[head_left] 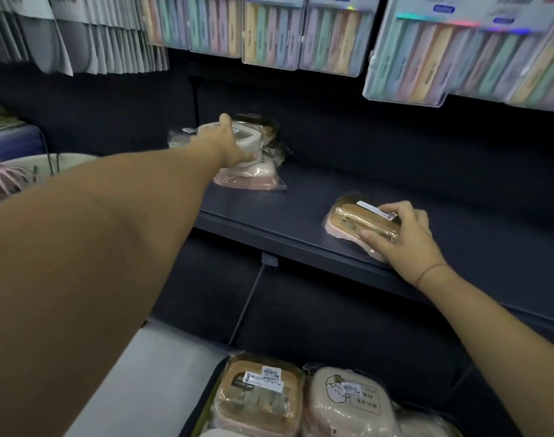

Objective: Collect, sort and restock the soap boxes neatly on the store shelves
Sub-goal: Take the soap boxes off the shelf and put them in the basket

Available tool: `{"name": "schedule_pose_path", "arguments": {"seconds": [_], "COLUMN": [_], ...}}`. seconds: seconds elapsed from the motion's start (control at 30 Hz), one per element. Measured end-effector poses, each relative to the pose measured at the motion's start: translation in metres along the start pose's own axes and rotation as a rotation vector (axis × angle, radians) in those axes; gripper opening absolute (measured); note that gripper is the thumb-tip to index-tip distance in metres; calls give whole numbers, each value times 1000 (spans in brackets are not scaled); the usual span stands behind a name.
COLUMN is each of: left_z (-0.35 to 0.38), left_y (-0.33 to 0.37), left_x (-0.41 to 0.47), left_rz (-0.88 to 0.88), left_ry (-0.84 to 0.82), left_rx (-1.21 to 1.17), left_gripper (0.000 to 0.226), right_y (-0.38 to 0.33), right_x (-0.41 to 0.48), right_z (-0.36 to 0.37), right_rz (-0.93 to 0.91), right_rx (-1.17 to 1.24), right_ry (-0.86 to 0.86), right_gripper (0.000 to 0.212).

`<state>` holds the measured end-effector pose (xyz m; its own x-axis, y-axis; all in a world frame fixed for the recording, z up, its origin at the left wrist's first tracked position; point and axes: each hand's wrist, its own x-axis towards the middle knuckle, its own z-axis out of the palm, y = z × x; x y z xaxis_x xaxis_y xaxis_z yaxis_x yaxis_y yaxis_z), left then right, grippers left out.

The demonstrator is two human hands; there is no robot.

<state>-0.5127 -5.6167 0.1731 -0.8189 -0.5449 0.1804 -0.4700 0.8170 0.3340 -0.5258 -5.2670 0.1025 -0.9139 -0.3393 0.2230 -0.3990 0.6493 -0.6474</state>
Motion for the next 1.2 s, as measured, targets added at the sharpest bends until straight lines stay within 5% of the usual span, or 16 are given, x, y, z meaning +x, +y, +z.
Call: {"name": "schedule_pose_path", "arguments": {"seconds": [0.23,0.3,0.4,0.53,0.6,0.9,1.2], "left_z": [-11,1,12,20,30,47,26], "left_y": [-25,-29,-23,-16,-14,-11,-13], "left_x": [11,13,19,31,36,36,-16], "left_rz": [121,119,122,56,47,-31,-30], "left_ry": [-261,-265,-232,-311,-351,-210,111], "left_rx": [107,140,53,-210,-264,-491,-463], "left_gripper": [110,102,94,131,126,88,92], "right_y": [2,3,4,7,9,10,4], "right_x": [1,1,1,2,2,2,-2], "right_z": [5,6,8,10,10,11,8], "right_rz": [0,-16,-34,-37,-44,-55,-50], "right_rx": [27,39,48,50,49,40,13], "right_ry": [30,40,53,65,73,81,71], "right_gripper": [46,45,45,45,46,47,48]}}
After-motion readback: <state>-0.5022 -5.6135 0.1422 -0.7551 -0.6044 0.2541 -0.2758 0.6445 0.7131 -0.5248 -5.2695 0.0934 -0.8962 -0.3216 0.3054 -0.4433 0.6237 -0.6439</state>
